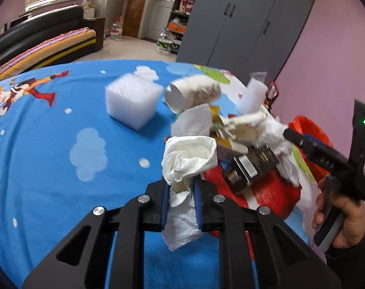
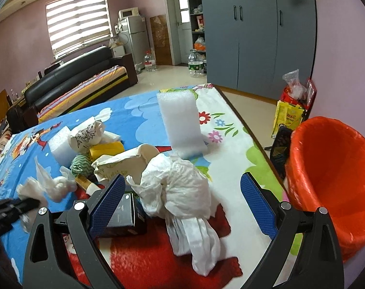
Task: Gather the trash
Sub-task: 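Grasp a white tissue with the left tool while the right tool grasps a plastic bag, then carry tissue and plastic bag over the red bin and open both tools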
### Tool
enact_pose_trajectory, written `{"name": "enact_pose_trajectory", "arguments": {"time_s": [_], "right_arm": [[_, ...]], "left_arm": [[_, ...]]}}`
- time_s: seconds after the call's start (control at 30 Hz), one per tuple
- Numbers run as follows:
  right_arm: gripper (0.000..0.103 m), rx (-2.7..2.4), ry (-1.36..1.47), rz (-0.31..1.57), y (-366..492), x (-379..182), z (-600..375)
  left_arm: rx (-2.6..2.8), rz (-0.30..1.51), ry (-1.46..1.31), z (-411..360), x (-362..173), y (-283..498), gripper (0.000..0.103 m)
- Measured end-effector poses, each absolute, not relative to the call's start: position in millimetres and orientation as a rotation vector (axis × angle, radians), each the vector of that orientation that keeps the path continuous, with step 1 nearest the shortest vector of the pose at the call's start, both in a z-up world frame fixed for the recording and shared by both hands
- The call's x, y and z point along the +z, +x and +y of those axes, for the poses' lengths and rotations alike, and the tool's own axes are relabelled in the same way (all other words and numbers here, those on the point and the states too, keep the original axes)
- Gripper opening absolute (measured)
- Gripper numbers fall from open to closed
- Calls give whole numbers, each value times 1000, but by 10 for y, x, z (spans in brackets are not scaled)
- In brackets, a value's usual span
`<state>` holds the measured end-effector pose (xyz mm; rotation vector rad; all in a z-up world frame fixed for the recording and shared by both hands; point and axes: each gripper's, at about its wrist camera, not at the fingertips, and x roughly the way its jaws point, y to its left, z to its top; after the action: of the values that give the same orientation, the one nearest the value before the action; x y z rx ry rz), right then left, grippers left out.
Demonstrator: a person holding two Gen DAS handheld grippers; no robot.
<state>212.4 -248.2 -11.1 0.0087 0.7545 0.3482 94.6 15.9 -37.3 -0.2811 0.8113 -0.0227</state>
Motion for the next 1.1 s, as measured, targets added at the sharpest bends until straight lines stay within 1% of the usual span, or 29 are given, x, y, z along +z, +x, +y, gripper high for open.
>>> {"name": "enact_pose_trajectory", "arguments": {"time_s": [0.17, 0.23, 0.3, 0.37, 0.47, 0.57, 0.83, 1.1], "right_arm": [[90, 352, -13, 781, 2235, -147, -2399], [87, 346, -27, 789, 2249, -168, -2374], [75, 352, -29, 808, 2287, -204, -2353], [70, 358, -29, 819, 2296, -235, -2354], [54, 373, -14, 840, 2305, -279, -2368], [48, 377, -2, 821, 2265, -235, -2412], [47, 346, 49, 732, 2058, 81, -2698], [47, 261, 83, 636, 1908, 449, -3146]], "left_arm": [[5, 783, -299, 295, -276, 954, 17], [11, 775, -303, 331, -251, 945, 17], [15, 769, -307, 346, -236, 940, 17], [14, 766, -311, 358, -239, 937, 17], [13, 764, -311, 357, -239, 933, 17], [14, 758, -307, 348, -215, 928, 17], [4, 718, -285, 297, -50, 977, 17], [-62, 669, -234, 58, 220, 1189, 17]]}}
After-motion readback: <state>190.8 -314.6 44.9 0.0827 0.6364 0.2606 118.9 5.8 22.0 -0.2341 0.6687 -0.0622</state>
